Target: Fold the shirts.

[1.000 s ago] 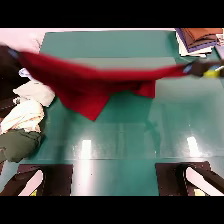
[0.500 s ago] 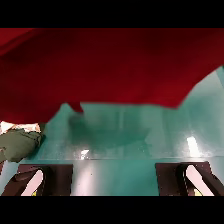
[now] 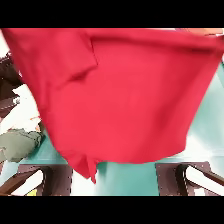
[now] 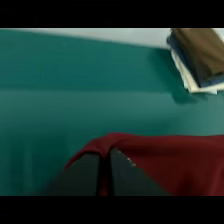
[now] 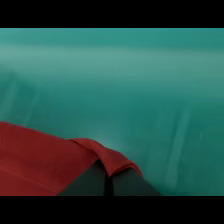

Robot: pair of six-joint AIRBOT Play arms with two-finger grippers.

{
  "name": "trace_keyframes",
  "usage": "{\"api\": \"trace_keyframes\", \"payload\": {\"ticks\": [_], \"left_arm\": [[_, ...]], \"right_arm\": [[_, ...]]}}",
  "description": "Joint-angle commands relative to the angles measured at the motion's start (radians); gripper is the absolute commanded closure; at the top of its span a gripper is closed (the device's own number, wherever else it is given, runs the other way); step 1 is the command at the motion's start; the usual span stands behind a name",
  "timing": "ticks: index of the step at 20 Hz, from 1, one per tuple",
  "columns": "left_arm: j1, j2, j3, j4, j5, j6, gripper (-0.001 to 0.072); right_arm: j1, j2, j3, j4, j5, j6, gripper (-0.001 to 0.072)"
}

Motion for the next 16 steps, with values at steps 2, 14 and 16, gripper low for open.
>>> {"api": "trace_keyframes", "payload": {"ticks": [2,14,16], "left_arm": [[-0.091,-0.238,-0.241,0.004,0.018,0.095,0.0682],[-0.099,-0.616,0.019,0.047,-0.003,0.137,0.0681],[-0.099,-0.616,0.012,0.154,-0.117,0.142,0.0681]], "right_arm": [[0.158,-0.222,-0.191,-0.157,-0.027,0.005,0.0695],[0.161,-0.573,0.164,-0.158,0.045,0.000,0.0696],[0.156,-0.549,0.090,-0.163,0.069,-0.021,0.0695]]}}
